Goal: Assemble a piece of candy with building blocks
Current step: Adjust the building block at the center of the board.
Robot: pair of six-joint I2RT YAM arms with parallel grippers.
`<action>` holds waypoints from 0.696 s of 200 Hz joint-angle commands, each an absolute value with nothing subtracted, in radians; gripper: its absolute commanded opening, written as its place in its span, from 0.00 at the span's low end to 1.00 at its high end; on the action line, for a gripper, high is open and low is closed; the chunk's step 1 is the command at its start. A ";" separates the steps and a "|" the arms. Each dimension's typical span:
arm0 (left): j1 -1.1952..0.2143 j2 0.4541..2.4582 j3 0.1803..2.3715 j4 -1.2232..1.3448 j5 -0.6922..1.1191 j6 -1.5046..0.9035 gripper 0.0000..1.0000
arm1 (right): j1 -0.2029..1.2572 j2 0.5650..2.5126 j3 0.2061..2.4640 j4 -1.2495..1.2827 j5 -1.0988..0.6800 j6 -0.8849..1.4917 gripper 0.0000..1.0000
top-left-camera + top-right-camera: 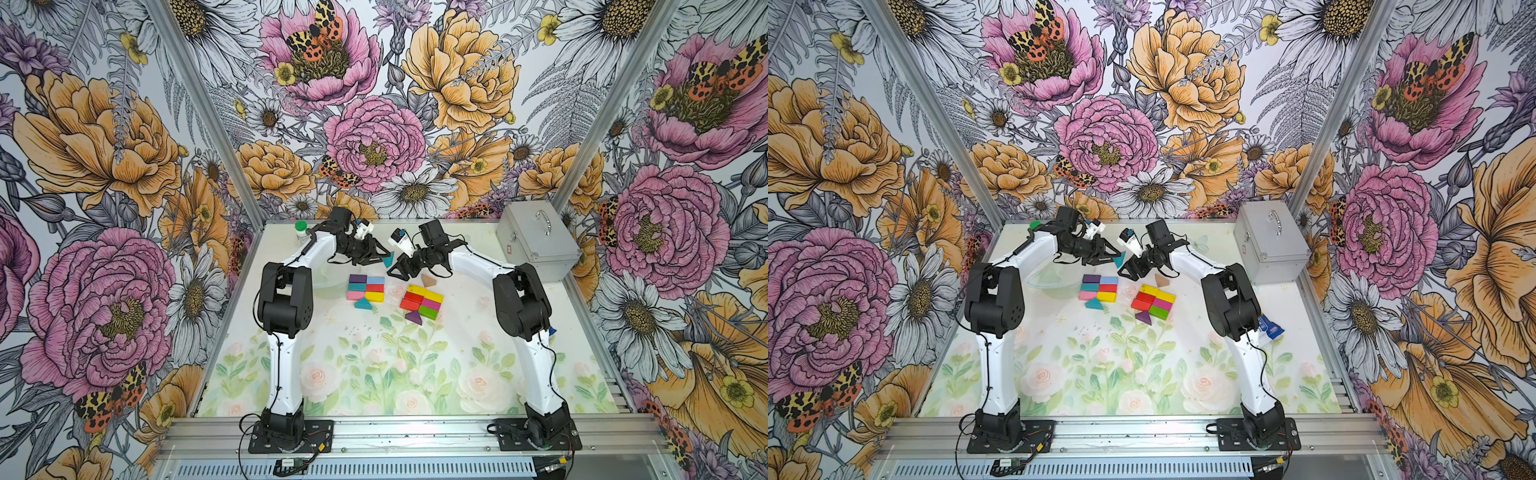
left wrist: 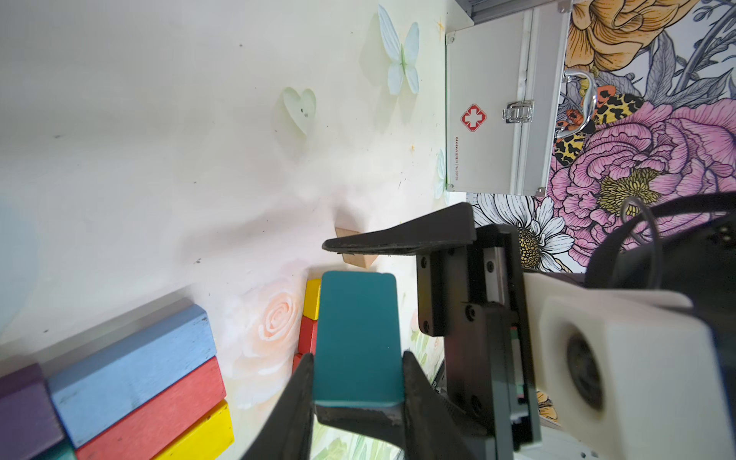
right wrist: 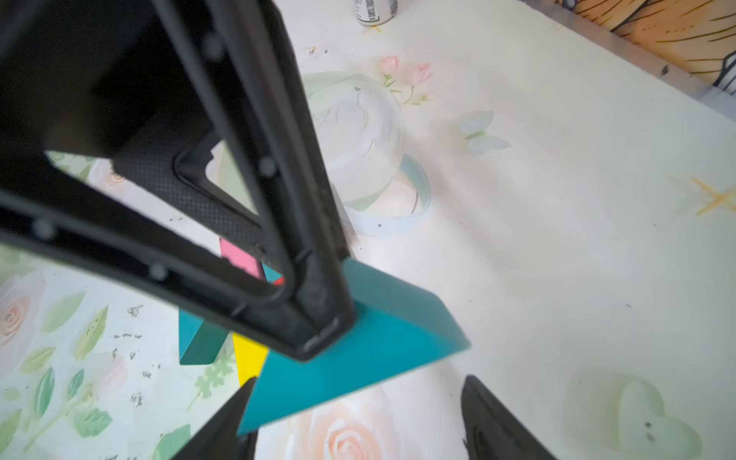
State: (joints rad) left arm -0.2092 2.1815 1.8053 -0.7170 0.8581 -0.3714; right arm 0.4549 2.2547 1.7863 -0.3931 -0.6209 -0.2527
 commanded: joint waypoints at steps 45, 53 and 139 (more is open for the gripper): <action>-0.209 2.138 1.790 -0.709 0.908 -0.360 0.29 | 0.456 2.182 1.746 -0.346 -0.634 -0.331 0.80; -0.209 2.138 1.790 -0.709 0.908 -0.360 0.29 | 0.456 2.176 1.742 -0.340 -0.640 -0.333 0.80; -0.219 2.144 1.792 -0.709 0.919 -0.360 0.29 | 0.468 2.175 1.778 -0.335 -0.659 -0.355 0.73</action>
State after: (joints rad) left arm -0.2104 2.1815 1.8042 -0.7170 0.8852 -0.3710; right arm 0.4587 2.2131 1.7493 -0.3550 -0.6510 -0.3309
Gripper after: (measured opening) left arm 0.330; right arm 0.759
